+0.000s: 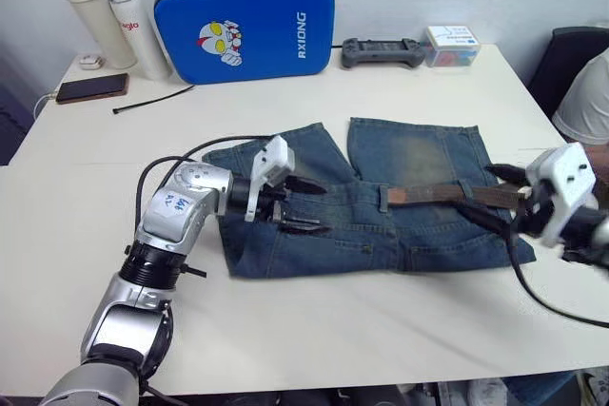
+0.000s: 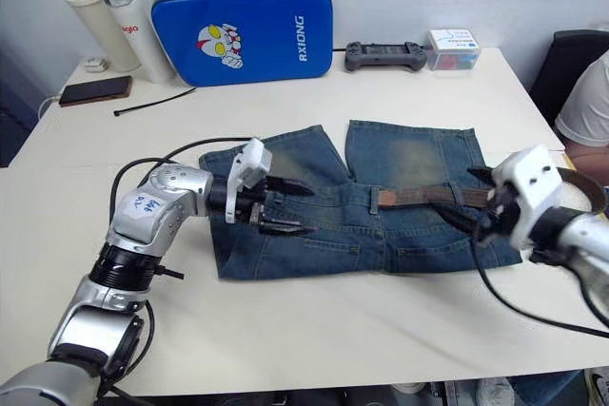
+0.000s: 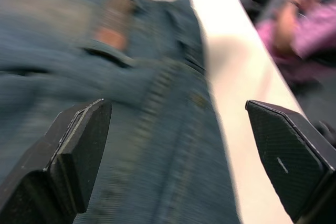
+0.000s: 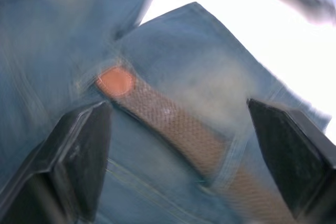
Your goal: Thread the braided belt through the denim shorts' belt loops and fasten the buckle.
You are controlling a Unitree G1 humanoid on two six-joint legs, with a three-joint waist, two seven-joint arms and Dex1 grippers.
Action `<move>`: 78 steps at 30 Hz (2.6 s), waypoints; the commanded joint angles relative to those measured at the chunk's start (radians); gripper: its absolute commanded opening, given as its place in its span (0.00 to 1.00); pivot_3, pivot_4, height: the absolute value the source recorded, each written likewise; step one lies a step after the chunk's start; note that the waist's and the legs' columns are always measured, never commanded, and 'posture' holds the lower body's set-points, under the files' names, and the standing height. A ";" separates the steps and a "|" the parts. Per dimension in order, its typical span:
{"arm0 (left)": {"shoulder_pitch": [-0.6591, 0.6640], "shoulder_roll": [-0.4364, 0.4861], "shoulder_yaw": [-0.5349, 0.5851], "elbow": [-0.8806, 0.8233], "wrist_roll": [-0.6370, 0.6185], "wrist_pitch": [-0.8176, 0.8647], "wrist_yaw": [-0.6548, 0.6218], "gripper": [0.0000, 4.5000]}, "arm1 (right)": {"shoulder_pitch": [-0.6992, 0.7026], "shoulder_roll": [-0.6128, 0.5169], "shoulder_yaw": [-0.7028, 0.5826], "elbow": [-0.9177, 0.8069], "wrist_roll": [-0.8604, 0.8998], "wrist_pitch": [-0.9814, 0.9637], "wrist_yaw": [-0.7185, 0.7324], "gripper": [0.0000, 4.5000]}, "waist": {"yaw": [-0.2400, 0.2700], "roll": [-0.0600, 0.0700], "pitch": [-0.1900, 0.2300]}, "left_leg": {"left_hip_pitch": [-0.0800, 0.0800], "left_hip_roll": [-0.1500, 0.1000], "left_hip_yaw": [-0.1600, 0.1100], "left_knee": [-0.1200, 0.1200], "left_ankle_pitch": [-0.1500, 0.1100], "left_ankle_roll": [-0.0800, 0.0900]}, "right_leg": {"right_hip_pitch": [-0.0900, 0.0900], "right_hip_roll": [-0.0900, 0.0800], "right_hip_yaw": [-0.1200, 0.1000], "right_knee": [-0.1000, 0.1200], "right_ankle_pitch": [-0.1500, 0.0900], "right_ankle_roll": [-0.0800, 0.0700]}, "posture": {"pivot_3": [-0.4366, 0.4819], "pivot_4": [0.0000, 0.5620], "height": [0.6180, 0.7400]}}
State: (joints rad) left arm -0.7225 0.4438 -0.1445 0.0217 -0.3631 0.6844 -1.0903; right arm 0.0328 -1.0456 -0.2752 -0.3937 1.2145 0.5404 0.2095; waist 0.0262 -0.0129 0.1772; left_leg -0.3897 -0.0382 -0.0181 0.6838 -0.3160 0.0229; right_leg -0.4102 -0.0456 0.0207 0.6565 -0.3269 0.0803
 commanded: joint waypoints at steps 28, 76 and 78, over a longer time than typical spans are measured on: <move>-0.044 -0.002 0.055 -0.104 -0.063 0.057 0.188 1.00 | -0.216 0.659 -0.093 0.247 0.616 -0.045 -0.655 0.97 | -0.016 0.002 -0.001 | 0.000 0.000 0.001 -0.003 0.000 0.001 | -0.002 0.001 0.001 0.000 0.000 0.000 | 0.48 0.27 0.99; -0.032 0.022 0.007 -0.088 -0.045 0.033 0.180 1.00 | -0.317 1.015 0.120 0.256 0.135 0.233 -0.462 0.01 | -0.077 0.001 -0.002 | 0.004 0.001 0.003 -0.019 0.004 -0.006 | -0.008 0.003 0.007 0.002 -0.001 -0.002 | 0.48 0.27 0.99; -0.032 0.027 0.004 -0.086 -0.041 0.027 0.175 1.00 | -0.312 1.013 0.091 0.235 0.171 0.229 -0.473 0.09 | -0.075 0.001 -0.002 | 0.004 0.001 0.003 -0.019 0.004 -0.006 | -0.008 0.003 0.007 0.002 -0.001 -0.002 | 0.48 0.27 0.99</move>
State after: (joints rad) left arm -0.7542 0.4660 -0.1382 -0.0346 -0.4064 0.7351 -0.9091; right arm -0.2952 -0.0330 -0.1705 -0.1427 1.3565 0.7484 -0.2529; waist -0.0491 -0.0121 0.1748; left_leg -0.3857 -0.0376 -0.0151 0.6653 -0.3121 0.0169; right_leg -0.4178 -0.0428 0.0275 0.6584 -0.3278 0.0788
